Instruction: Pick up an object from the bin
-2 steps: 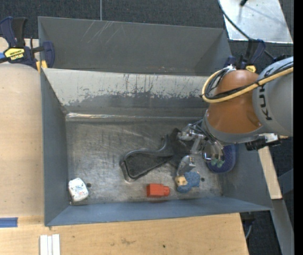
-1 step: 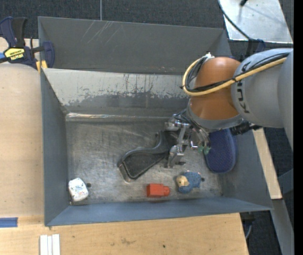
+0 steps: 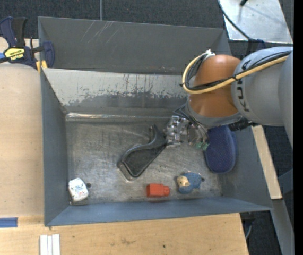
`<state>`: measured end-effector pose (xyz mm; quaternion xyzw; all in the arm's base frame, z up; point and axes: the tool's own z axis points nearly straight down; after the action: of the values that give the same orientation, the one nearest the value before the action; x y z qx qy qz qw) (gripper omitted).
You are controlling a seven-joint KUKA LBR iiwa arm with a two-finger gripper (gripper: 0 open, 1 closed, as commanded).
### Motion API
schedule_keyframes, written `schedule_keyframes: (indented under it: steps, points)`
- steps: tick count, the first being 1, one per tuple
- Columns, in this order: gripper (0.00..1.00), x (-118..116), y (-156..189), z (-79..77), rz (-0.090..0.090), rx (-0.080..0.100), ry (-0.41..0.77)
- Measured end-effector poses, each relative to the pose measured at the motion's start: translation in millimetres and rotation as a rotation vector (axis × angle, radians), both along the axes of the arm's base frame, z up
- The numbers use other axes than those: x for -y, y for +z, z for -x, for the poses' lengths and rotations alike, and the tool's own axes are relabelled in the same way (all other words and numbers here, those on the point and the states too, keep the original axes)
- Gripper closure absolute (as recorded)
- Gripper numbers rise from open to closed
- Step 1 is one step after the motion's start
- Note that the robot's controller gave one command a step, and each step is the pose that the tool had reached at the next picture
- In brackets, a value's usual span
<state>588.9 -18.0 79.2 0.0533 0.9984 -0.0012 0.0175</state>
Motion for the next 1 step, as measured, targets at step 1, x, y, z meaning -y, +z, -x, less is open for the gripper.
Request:
schedule_keyframes:
  steps: [1]
  points:
    - [1.00, -0.7, 83.0, -0.7, -0.002, -0.022, 0.026]
